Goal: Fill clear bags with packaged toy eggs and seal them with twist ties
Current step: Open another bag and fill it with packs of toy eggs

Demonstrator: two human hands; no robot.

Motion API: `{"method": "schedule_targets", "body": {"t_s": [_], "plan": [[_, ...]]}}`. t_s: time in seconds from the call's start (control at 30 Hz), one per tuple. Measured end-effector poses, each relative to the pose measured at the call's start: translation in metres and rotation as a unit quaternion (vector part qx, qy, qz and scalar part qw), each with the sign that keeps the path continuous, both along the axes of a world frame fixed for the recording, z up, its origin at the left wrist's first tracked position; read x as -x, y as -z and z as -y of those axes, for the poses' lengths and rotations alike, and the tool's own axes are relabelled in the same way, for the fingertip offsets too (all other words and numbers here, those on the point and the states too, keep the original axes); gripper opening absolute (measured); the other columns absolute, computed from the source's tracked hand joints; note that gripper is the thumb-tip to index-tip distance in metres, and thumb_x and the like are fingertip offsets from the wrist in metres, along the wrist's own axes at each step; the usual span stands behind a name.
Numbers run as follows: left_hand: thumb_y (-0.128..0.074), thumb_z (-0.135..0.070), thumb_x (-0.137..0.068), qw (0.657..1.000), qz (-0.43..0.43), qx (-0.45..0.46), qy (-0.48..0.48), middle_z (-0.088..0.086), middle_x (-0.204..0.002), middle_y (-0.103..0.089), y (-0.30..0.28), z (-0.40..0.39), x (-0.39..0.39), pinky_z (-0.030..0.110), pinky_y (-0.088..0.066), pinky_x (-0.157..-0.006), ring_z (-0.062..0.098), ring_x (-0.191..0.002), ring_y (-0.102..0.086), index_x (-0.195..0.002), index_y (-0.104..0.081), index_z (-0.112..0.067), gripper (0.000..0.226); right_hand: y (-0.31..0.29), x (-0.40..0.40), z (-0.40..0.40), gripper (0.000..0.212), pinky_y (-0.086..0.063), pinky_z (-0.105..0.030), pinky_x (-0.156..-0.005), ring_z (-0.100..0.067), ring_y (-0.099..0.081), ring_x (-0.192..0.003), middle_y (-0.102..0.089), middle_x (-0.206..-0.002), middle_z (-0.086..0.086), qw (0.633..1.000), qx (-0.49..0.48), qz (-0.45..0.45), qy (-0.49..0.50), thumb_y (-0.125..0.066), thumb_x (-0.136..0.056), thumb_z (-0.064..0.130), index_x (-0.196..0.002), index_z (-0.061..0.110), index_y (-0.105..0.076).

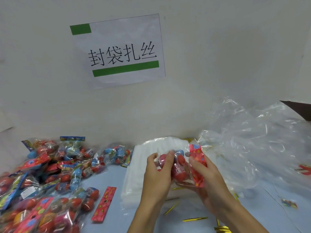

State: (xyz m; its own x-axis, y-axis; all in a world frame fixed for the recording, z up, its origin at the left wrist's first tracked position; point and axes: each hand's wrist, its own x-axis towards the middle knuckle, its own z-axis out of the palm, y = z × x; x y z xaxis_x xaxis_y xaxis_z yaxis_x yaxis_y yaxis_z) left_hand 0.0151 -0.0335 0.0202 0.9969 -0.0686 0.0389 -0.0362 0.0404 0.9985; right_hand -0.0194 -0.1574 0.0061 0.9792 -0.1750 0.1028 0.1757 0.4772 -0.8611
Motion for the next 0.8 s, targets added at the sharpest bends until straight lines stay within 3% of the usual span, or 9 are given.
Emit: {"method": "schedule_targets", "body": {"t_s": [0.1, 0.2, 0.3, 0.37, 0.43, 0.57, 0.63, 0.73, 0.8], "plan": [[-0.069, -0.056, -0.08, 0.999, -0.016, 0.045, -0.024, 0.004, -0.105, -0.072, 0.001, -0.001, -0.002, 0.02, -0.051, -0.052, 0.01, -0.078, -0.073, -0.122, -0.054, -0.021, 0.057, -0.002, 0.003, 0.004, 0.045, -0.059, -0.052, -0.081, -0.032, -0.074, -0.1, -0.075, -0.115, -0.011, 0.999, 0.008, -0.009, -0.048, -0.061, -0.08, 0.042, -0.117, 0.018, -0.069], [-0.068, -0.061, -0.076, 0.999, 0.009, 0.01, -0.034, 0.0, -0.101, -0.073, 0.002, -0.005, -0.003, 0.023, -0.055, -0.058, 0.008, -0.078, -0.073, -0.122, -0.053, -0.023, 0.061, -0.003, 0.004, 0.008, 0.052, -0.056, -0.054, -0.092, -0.029, -0.073, -0.105, -0.074, -0.117, -0.008, 0.995, 0.052, -0.03, -0.077, -0.068, -0.078, 0.049, -0.121, 0.019, -0.069], [-0.063, -0.07, -0.062, 0.99, 0.1, -0.072, -0.064, -0.009, -0.095, -0.068, 0.002, -0.004, 0.002, 0.015, -0.055, -0.069, -0.002, -0.08, -0.069, -0.123, -0.047, -0.03, 0.075, -0.002, 0.003, 0.012, 0.039, -0.06, -0.042, -0.079, -0.031, -0.072, -0.106, -0.075, -0.115, -0.009, 0.991, 0.095, -0.016, -0.09, -0.079, -0.08, 0.042, -0.114, 0.024, -0.073], [-0.057, -0.075, -0.063, 0.985, 0.134, -0.095, -0.06, -0.01, -0.097, -0.066, 0.003, 0.0, 0.005, 0.015, -0.055, -0.071, -0.002, -0.083, -0.068, -0.124, -0.042, -0.034, 0.075, -0.001, 0.004, 0.011, 0.046, -0.06, -0.034, -0.071, -0.028, -0.075, -0.1, -0.077, -0.11, -0.007, 0.989, 0.127, -0.018, -0.072, -0.087, -0.073, 0.043, -0.113, 0.026, -0.072], [-0.047, -0.075, -0.07, 0.988, 0.121, -0.092, -0.044, -0.01, -0.1, -0.065, 0.004, 0.003, 0.005, 0.022, -0.057, -0.074, 0.005, -0.088, -0.069, -0.125, -0.038, -0.037, 0.067, 0.001, 0.002, 0.01, 0.059, -0.059, -0.029, -0.066, -0.025, -0.076, -0.091, -0.078, -0.101, -0.006, 0.988, 0.149, -0.024, -0.035, -0.088, -0.062, 0.044, -0.115, 0.025, -0.068], [-0.052, -0.054, -0.093, 0.998, 0.04, -0.041, -0.021, -0.002, -0.106, -0.07, 0.0, -0.007, -0.002, 0.024, -0.051, -0.069, 0.01, -0.091, -0.07, -0.119, -0.055, -0.028, 0.037, 0.0, 0.002, 0.008, 0.037, -0.058, -0.029, -0.063, -0.025, -0.077, -0.082, -0.079, -0.092, -0.007, 0.991, 0.131, 0.002, 0.008, -0.083, -0.059, 0.04, -0.094, 0.04, -0.074], [-0.059, -0.052, -0.089, 1.0, 0.017, -0.006, -0.002, -0.005, -0.098, -0.074, -0.003, -0.008, -0.002, 0.02, -0.051, -0.06, 0.006, -0.081, -0.072, -0.109, -0.063, -0.026, 0.034, 0.0, 0.002, 0.007, 0.028, -0.059, -0.033, -0.065, -0.026, -0.077, -0.081, -0.079, -0.093, -0.008, 0.991, 0.136, 0.004, 0.013, -0.083, -0.07, 0.028, -0.095, 0.037, -0.074], [-0.066, -0.062, -0.076, 1.0, 0.015, 0.0, -0.016, 0.0, -0.09, -0.074, 0.0, 0.002, 0.002, 0.024, -0.053, -0.058, 0.014, -0.078, -0.073, -0.1, -0.061, -0.022, 0.047, -0.001, 0.005, 0.0, 0.039, -0.062, -0.048, -0.079, -0.033, -0.076, -0.088, -0.078, -0.096, -0.012, 0.988, 0.155, 0.007, 0.013, -0.085, -0.078, 0.012, -0.112, 0.021, -0.067], [-0.07, -0.058, -0.077, 0.997, 0.025, -0.003, -0.075, 0.0, -0.086, -0.074, 0.003, 0.006, 0.003, 0.031, -0.057, -0.066, 0.015, -0.079, -0.072, -0.095, -0.06, -0.021, 0.043, -0.004, 0.009, -0.002, 0.042, -0.063, -0.039, -0.078, -0.028, -0.076, -0.091, -0.078, -0.098, -0.01, 0.987, 0.159, 0.022, 0.004, -0.082, -0.072, 0.018, -0.112, 0.018, -0.069]]}}
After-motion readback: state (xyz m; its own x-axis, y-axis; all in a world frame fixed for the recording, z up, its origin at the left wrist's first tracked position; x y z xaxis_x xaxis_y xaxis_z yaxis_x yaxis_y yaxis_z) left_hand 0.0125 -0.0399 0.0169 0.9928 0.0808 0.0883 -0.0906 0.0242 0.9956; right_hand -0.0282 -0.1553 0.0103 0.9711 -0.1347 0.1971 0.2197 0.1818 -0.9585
